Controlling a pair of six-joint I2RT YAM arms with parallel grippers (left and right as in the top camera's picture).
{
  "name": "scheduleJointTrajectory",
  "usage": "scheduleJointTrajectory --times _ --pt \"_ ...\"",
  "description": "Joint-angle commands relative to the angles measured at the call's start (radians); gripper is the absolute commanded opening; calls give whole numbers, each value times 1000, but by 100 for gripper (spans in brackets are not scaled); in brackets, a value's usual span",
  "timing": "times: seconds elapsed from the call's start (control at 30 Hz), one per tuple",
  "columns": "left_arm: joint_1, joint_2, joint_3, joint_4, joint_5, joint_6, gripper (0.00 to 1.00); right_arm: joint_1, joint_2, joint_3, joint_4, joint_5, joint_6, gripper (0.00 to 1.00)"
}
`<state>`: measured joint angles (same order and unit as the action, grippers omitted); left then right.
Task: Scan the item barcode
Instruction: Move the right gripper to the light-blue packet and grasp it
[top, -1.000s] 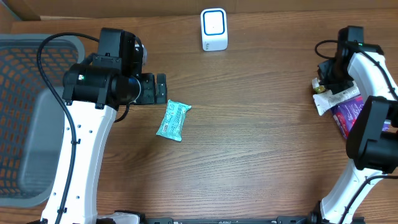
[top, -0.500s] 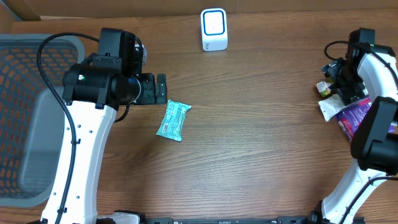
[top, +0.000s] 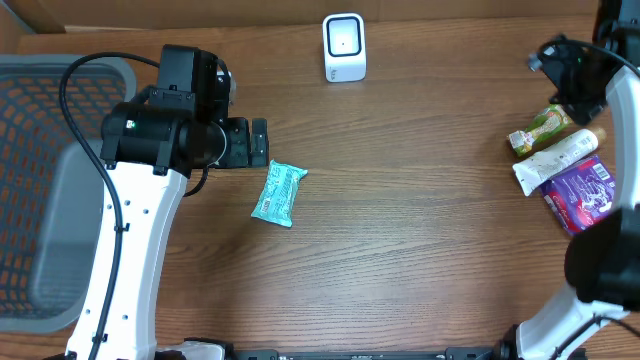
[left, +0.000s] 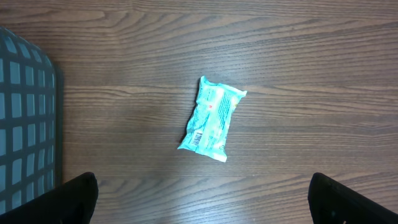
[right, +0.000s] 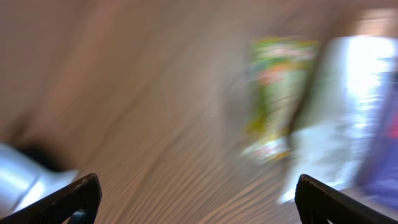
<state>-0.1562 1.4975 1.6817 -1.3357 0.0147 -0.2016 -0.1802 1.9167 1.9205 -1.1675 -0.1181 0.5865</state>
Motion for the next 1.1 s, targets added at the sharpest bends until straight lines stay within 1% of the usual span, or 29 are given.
scheduleJointTrajectory --times 0.0,0.13,0.27,0.33,0.43,0.53,0.63,0.8,0.9,1.07 --pt "-1 8 3 2 4 15 100 100 -21 9 -1 -257 -100 100" --pt "-1 8 3 2 4 15 100 259 8 -36 14 -287 -106 100" --pt "-1 8 3 2 4 15 99 425 44 -116 113 -288 -101 100" --pt "-1 8 3 2 4 15 100 499 64 -154 170 -288 -64 100" --pt "-1 8 3 2 4 15 100 587 99 -187 240 -287 -12 100" --pt "-1 8 3 2 4 15 99 660 135 -207 306 -280 -11 95" --pt "-1 8 3 2 4 15 100 716 172 -207 357 -257 -19 95" --pt "-1 8 3 2 4 15 100 776 228 -207 460 -258 -107 95" --pt "-1 8 3 2 4 15 100 803 269 -207 518 -258 -206 95" --pt "-1 8 3 2 4 15 100 826 341 -207 592 -257 -415 95"
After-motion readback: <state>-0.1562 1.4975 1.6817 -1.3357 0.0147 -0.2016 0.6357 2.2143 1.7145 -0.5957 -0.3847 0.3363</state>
